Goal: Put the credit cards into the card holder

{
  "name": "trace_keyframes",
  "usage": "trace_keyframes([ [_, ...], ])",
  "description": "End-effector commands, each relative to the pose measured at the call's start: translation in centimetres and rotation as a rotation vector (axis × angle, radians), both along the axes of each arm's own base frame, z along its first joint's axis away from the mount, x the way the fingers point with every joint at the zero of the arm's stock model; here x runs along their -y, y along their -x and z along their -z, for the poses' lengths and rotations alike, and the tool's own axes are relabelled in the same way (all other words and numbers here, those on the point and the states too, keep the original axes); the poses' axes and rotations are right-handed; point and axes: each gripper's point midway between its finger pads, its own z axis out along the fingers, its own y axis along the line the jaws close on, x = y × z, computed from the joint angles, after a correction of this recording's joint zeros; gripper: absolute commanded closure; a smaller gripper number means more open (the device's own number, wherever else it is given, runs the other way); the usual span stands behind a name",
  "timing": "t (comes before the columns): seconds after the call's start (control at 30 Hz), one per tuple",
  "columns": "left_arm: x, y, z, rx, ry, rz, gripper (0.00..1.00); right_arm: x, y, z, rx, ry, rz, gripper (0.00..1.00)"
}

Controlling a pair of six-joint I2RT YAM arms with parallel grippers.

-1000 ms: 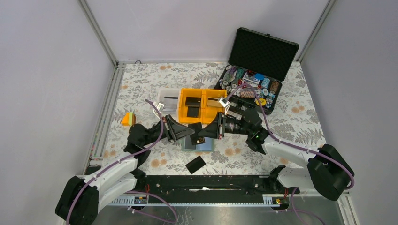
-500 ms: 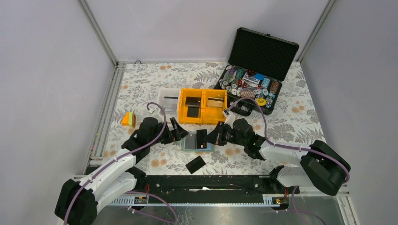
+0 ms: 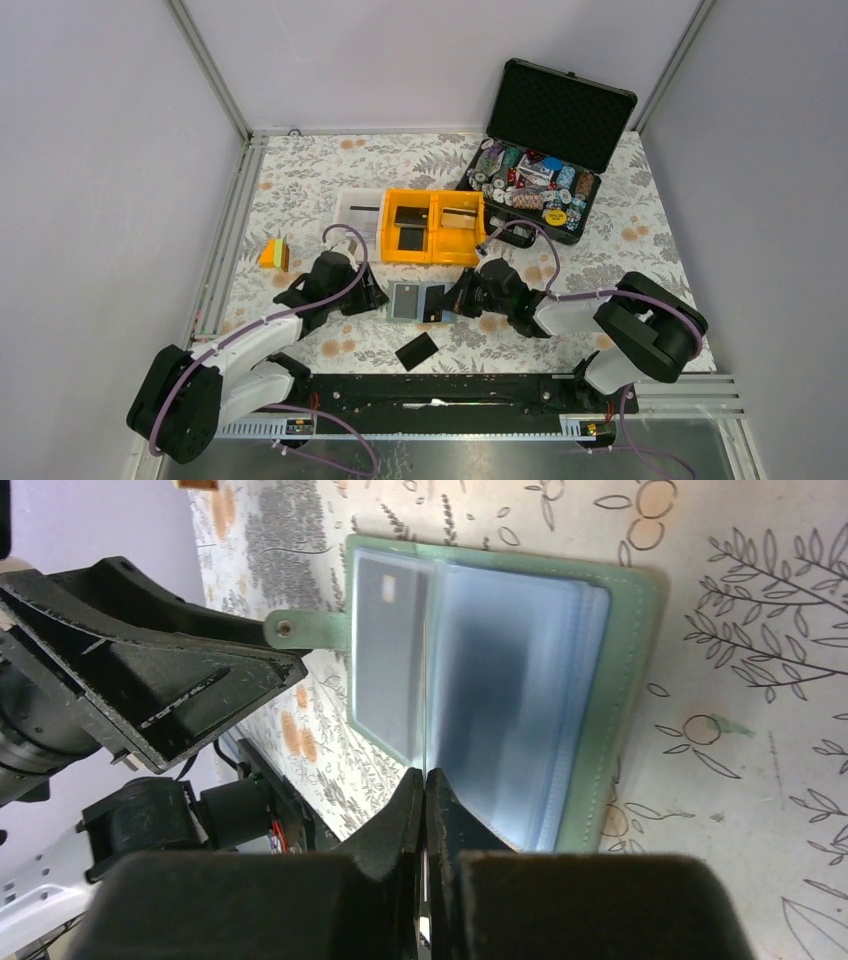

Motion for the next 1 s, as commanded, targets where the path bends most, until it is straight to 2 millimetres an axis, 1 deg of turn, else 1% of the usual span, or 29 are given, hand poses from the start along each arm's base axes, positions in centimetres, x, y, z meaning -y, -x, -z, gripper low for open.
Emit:
trace_keyframes([
  [0.0,0.0,-1.5,-0.7,0.046,-0.030,0.004,0.53,-1.6,-1.2,-1.1,0.028,-0.055,0.018,1.00],
  [0.13,0.0,-1.8,-0.4,0.043,-0.042,0.000,0.57,-2.0,-1.4,-0.9,0.022,-0.067,0.016,1.00],
  [0.43,-0.3,-1.8,0.5,0.022,-0.084,0.008,0.85,-2.7,-1.3,-1.0,0.005,-0.103,0.008,1.00],
  [0.67,-0.8,-1.8,0.9,0.021,-0.110,0.001,0.99,-2.9,-1.8,-2.1,0.024,-0.112,0.014,1.00],
  [0.97,-0.9,-1.7,1.1,0.017,-0.110,0.001,1.00,-3.0,-2.0,-1.0,0.017,-0.080,0.011,1.00],
])
